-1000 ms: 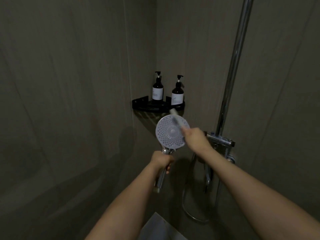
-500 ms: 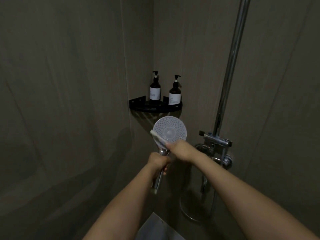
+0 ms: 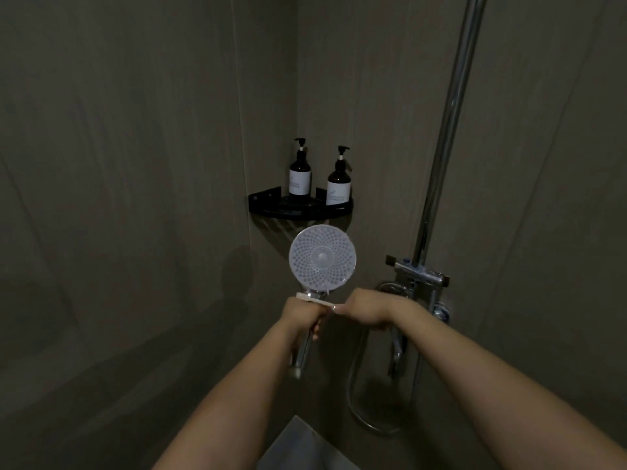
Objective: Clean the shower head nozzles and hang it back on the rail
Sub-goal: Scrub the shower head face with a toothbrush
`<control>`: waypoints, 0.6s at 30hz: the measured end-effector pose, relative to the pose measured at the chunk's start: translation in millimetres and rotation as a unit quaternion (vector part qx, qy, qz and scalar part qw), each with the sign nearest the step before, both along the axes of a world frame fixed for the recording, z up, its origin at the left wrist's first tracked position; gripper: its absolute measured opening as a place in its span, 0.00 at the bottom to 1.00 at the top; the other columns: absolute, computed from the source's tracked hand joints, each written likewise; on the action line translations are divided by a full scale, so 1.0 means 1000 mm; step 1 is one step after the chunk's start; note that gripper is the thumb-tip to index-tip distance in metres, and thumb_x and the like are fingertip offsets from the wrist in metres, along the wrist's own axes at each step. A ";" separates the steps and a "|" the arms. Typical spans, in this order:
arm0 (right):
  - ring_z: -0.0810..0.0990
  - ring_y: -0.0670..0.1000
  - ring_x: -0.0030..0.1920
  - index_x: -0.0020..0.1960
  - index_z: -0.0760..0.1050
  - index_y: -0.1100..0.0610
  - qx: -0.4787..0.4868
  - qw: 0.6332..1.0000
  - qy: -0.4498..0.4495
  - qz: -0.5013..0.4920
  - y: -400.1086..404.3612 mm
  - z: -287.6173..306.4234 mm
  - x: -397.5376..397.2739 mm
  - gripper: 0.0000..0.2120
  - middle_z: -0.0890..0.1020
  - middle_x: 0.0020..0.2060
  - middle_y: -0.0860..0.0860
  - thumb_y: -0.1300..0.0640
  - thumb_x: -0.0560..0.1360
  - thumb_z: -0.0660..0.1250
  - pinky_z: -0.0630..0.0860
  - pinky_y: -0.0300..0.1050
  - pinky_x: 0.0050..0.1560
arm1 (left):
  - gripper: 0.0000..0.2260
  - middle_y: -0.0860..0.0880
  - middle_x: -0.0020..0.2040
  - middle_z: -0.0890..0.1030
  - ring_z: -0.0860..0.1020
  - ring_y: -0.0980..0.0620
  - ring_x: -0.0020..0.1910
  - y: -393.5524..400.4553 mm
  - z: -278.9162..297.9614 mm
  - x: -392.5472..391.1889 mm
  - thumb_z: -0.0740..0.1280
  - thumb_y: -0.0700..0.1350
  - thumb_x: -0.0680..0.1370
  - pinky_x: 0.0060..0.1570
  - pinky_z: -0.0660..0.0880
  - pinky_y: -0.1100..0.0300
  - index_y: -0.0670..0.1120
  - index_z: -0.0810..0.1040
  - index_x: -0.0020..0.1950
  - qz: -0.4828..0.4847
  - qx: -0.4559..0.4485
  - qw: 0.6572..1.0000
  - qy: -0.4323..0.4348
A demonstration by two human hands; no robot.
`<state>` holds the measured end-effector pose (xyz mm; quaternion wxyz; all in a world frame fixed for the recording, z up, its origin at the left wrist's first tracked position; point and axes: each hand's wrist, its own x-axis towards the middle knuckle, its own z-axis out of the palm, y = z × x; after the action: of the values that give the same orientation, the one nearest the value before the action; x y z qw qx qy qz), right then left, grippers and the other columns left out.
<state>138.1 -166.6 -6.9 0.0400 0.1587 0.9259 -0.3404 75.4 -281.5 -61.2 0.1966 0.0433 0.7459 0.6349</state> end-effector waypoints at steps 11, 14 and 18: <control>0.71 0.50 0.31 0.44 0.77 0.61 -0.077 0.969 0.184 -0.146 0.025 0.005 -0.002 0.18 0.74 0.31 0.53 0.49 0.81 0.56 0.64 0.41 0.29 | 0.15 0.50 0.13 0.65 0.63 0.55 0.11 0.003 0.000 -0.002 0.64 0.32 0.73 0.15 0.63 0.69 0.41 0.66 0.27 -0.005 -0.007 1.000 -0.005; 0.69 0.47 0.29 0.42 0.76 0.60 -0.025 1.000 0.014 -0.011 0.023 -0.002 0.003 0.19 0.72 0.29 0.50 0.48 0.80 0.56 0.65 0.41 0.32 | 0.15 0.49 0.13 0.65 0.63 0.54 0.12 0.004 -0.001 -0.001 0.64 0.32 0.72 0.15 0.64 0.68 0.40 0.67 0.27 -0.004 -0.014 1.000 -0.001; 0.68 0.48 0.27 0.31 0.70 0.54 -0.059 0.981 0.168 -0.071 0.025 -0.005 0.003 0.21 0.70 0.26 0.51 0.49 0.81 0.55 0.64 0.42 0.30 | 0.15 0.50 0.13 0.65 0.63 0.55 0.11 0.006 -0.001 0.001 0.63 0.31 0.72 0.15 0.63 0.69 0.41 0.66 0.27 -0.009 -0.006 1.000 -0.003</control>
<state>141.5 -141.5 -11.9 -0.1308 0.1625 0.8840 -0.4184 76.2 -275.4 -62.2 0.2047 0.0470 0.7489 0.6286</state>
